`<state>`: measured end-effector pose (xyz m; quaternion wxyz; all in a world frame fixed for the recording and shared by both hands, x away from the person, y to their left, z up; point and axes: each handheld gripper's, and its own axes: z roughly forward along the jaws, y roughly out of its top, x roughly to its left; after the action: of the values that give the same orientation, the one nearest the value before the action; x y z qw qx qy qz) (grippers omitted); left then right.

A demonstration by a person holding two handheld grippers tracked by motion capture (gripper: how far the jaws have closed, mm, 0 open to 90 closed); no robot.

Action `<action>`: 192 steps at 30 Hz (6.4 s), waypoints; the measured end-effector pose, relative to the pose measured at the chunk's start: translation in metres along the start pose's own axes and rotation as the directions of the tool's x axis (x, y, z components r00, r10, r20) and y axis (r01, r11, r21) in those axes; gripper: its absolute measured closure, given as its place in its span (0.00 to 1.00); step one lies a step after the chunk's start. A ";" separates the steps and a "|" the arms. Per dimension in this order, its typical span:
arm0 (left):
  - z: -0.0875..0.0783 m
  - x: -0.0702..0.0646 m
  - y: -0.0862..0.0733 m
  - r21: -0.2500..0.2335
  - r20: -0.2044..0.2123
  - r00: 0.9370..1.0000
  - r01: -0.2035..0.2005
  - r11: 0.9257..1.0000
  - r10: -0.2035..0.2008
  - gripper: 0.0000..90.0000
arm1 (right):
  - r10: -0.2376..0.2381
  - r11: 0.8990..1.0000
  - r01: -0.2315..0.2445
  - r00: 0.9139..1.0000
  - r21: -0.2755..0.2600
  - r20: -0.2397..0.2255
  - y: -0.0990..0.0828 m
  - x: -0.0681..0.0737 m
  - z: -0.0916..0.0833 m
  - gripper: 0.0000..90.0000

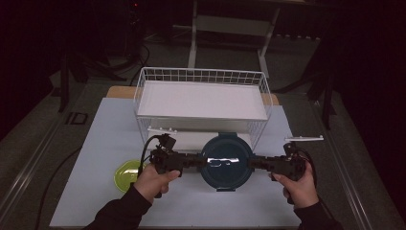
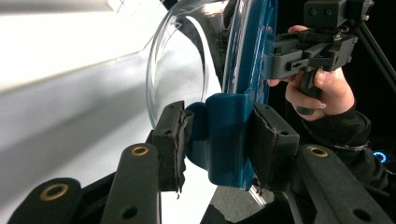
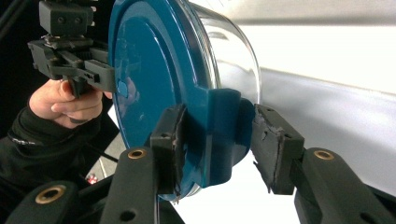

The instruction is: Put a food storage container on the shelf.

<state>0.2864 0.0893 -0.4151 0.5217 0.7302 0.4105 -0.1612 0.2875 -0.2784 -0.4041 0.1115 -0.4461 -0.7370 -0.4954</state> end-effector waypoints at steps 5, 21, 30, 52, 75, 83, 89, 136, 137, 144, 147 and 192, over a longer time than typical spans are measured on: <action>-0.013 -0.005 0.018 -0.020 -0.009 1.000 -0.019 1.000 0.019 0.64 | -0.018 1.000 0.018 1.000 -0.012 -0.008 0.017 0.006 0.000 0.62; -0.049 -0.012 0.079 -0.092 -0.025 0.998 -0.058 0.994 0.055 0.64 | -0.070 0.996 0.069 0.998 -0.054 -0.009 0.094 0.031 0.001 0.62; -0.062 -0.002 0.108 -0.122 -0.037 0.999 -0.042 0.992 0.038 0.64 | -0.058 0.996 0.058 0.998 -0.062 -0.006 0.134 0.033 0.011 0.61; -0.067 0.043 0.152 -0.129 -0.027 0.997 0.075 0.989 -0.079 0.63 | 0.079 0.996 -0.078 0.997 -0.039 0.008 0.176 0.013 0.042 0.61; -0.053 0.077 0.155 -0.159 0.029 0.974 0.225 0.961 -0.224 0.55 | 0.251 0.968 -0.250 0.968 -0.008 0.006 0.191 -0.008 0.055 0.55; -0.050 0.074 0.157 -0.154 0.002 0.981 0.191 0.969 -0.193 0.52 | 0.256 0.967 -0.254 0.965 -0.027 0.051 0.195 -0.013 0.056 0.56; -0.056 0.060 0.157 -0.162 -0.073 0.990 0.111 0.981 -0.124 0.43 | 0.196 0.980 -0.193 0.976 -0.044 0.093 0.195 -0.006 0.049 0.55; -0.090 0.003 0.028 -0.206 -0.241 0.933 -0.317 0.926 0.266 0.01 | -0.152 0.988 0.153 0.983 -0.010 0.101 0.123 0.072 0.079 1.00; -0.090 0.003 0.028 -0.206 -0.241 0.933 -0.317 0.926 0.266 0.01 | -0.152 0.988 0.153 0.983 -0.010 0.101 0.123 0.072 0.079 1.00; -0.087 0.006 0.013 -0.185 -0.262 0.916 -0.356 0.916 0.303 0.01 | -0.134 0.991 0.136 0.985 -0.011 0.111 0.130 0.066 0.087 1.00; -0.085 0.006 0.010 -0.173 -0.263 0.914 -0.361 0.916 0.310 0.01 | -0.129 0.991 0.131 0.986 -0.006 0.109 0.131 0.063 0.090 1.00; -0.116 0.027 -0.035 -0.118 -0.328 0.876 -0.410 0.904 0.354 0.00 | -0.350 0.931 0.360 0.928 -0.063 0.131 0.032 0.065 0.063 0.11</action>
<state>0.2534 0.2088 -0.4077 0.5402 0.7616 0.3449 0.0962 0.2921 -0.1867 -0.3746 -0.0429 -0.3383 -0.7887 -0.5115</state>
